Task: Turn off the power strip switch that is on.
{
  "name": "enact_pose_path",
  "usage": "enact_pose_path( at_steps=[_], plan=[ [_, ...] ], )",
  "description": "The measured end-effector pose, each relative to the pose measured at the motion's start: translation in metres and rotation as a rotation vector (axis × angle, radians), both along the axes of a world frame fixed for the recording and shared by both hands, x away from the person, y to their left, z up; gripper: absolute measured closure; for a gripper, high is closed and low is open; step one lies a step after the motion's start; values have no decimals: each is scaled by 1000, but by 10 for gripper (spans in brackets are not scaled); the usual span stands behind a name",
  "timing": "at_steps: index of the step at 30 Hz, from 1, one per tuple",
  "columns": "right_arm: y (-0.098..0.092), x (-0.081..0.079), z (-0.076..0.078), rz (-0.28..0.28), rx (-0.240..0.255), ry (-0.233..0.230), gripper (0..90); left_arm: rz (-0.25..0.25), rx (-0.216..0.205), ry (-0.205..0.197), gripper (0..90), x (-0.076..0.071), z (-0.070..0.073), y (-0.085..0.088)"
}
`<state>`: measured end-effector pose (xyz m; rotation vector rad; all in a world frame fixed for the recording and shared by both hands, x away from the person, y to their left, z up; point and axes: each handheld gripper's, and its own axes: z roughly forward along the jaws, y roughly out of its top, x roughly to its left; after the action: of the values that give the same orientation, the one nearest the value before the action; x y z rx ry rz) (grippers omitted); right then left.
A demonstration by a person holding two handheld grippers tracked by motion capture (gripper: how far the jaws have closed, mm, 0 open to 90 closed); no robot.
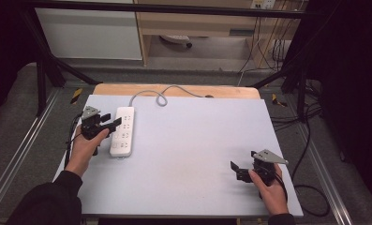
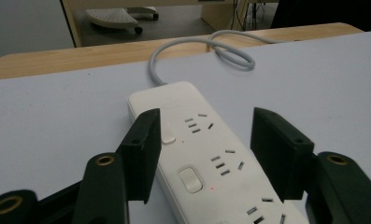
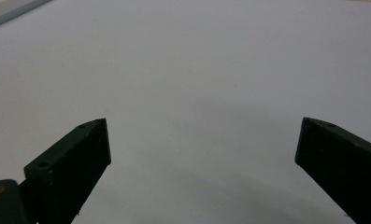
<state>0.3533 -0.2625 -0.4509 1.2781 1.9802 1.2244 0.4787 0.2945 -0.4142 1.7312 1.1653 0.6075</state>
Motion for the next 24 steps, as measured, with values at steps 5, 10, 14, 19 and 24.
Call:
enact_pose_path(
  at_steps=[5, 10, 14, 19, 24],
  plan=[
    [0, 0, 0, 1, -3, 2, 40, 4, -3, 6, 538, 2, -3, 0],
    [0, 0, -1, 3, -5, 3, 40, 10, -20, -1, 631, 4, -4, 2],
    [0, 1, -1, 5, -7, 2, 40, 3, -33, 10, 730, 6, -6, 3],
    [0, 1, -1, 4, -7, 4, 40, -10, -39, 25, 855, 7, -8, 3],
    [0, 1, -1, 2, -2, 9, 40, -17, -47, 38, 899, 9, -10, 4]
  ],
)
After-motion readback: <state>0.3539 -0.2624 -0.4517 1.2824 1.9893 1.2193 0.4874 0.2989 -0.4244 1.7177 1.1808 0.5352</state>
